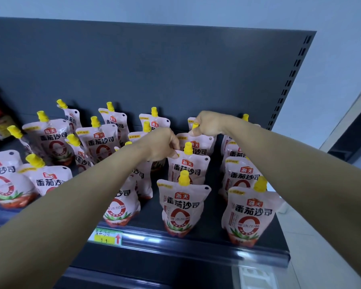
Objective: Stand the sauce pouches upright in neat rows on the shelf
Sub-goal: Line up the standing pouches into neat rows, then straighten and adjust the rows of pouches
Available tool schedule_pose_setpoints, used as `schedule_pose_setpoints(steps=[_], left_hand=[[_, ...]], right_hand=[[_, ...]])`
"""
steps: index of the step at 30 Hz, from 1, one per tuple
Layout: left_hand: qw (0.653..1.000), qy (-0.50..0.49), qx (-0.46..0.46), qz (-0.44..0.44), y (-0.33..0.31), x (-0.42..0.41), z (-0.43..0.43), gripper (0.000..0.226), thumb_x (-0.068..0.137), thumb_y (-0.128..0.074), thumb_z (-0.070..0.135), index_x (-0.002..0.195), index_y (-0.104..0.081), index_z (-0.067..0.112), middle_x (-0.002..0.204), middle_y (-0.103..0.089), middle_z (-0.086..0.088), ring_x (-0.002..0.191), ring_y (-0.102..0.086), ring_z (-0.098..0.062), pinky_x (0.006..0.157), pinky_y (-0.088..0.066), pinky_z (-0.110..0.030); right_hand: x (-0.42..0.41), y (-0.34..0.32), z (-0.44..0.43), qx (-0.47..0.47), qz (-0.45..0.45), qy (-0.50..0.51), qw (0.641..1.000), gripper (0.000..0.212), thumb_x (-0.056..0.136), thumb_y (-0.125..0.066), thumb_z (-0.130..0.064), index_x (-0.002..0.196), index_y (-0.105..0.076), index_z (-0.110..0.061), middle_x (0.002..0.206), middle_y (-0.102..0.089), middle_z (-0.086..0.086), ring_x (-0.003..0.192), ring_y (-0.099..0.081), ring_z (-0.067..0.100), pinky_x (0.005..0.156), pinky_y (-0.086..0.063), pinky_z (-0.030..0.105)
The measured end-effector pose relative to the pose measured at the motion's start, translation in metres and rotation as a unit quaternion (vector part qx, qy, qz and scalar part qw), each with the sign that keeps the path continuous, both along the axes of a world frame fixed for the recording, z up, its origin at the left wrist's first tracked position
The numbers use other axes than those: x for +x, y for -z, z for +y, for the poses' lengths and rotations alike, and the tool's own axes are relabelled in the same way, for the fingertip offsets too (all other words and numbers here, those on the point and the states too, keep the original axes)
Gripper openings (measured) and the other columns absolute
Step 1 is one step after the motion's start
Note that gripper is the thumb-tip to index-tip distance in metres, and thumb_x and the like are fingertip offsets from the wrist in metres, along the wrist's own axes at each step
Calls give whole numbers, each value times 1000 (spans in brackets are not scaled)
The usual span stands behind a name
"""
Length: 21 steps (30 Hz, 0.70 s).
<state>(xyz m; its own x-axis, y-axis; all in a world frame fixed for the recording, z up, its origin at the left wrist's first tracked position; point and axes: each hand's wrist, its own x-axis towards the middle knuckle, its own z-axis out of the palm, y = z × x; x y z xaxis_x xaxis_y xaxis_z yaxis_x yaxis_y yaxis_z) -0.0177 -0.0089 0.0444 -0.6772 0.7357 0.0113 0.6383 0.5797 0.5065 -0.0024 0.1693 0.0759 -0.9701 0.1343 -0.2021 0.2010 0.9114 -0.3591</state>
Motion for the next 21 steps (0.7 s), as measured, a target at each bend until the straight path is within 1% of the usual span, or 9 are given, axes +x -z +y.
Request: schedule_pose_setpoints(steps=[4,6,8,10,11,14,16,19,21], left_hand=[[1000,-1,-7,6,0,0,-1,11,79,-69,7,89,-72,4,76,-62,-1,76,-57,-16,71,-41,-24],[1000,1,-14,5,-1,0,-2,12,80,-69,7,90,-71,4,78,-62,1,79,-58,-17,73,-43,-24],[999,14,-26,-11,-5,0,-4,11,81,-68,11,90,-71,6,77,-64,3,80,-59,-17,69,-43,-23],[998,30,-41,-44,-13,0,-7,15,83,-67,22,92,-72,11,85,-69,2,83,-61,-15,67,-45,-17],[997,33,-37,-60,-18,-1,-8,17,84,-66,27,93,-72,14,90,-70,0,83,-62,-12,68,-45,-14],[998,17,18,-51,-32,-9,-5,14,85,-64,27,91,-71,16,91,-69,-5,85,-62,-15,71,-44,-17],[999,-7,40,-14,-33,-17,3,12,85,-65,19,95,-69,14,91,-68,-1,87,-61,-14,70,-43,-17],[999,-27,1,23,-27,-27,21,22,82,-66,13,104,-65,10,94,-63,-1,88,-57,-16,67,-42,-18],[999,-22,-36,25,-21,-33,33,24,79,-68,12,103,-64,7,91,-60,-1,85,-56,-20,70,-46,-25]], right_hand=[[0,4,1,-8,10,-5,1000,40,91,-62,-27,60,-39,-15,60,-26,-16,51,-34,8,50,-27,22],[1,3,3,-10,-3,-8,1000,38,90,-63,-31,64,-47,-9,61,-31,-17,52,-40,6,54,-33,22],[3,-6,7,-65,-5,-13,998,34,90,-62,-35,84,-63,-2,71,-53,-12,65,-59,9,71,-49,25],[5,-20,14,-125,24,-1,992,38,92,-58,-36,109,-65,-2,92,-66,-1,88,-67,17,87,-54,28],[4,-28,17,-131,48,8,990,39,93,-57,-34,113,-64,0,98,-68,6,93,-67,19,91,-54,31],[0,-42,27,-36,106,35,993,35,93,-56,-18,111,-64,10,109,-68,23,92,-62,26,98,-50,41],[-4,-40,31,35,105,47,993,32,92,-57,-15,114,-64,8,120,-65,22,110,-60,33,100,-46,41],[-15,-29,37,82,76,40,993,40,90,-58,-15,121,-57,10,126,-59,26,120,-54,39,101,-45,44],[-24,-20,39,101,48,29,993,38,91,-58,-16,120,-58,9,117,-64,21,110,-58,36,94,-48,38]])
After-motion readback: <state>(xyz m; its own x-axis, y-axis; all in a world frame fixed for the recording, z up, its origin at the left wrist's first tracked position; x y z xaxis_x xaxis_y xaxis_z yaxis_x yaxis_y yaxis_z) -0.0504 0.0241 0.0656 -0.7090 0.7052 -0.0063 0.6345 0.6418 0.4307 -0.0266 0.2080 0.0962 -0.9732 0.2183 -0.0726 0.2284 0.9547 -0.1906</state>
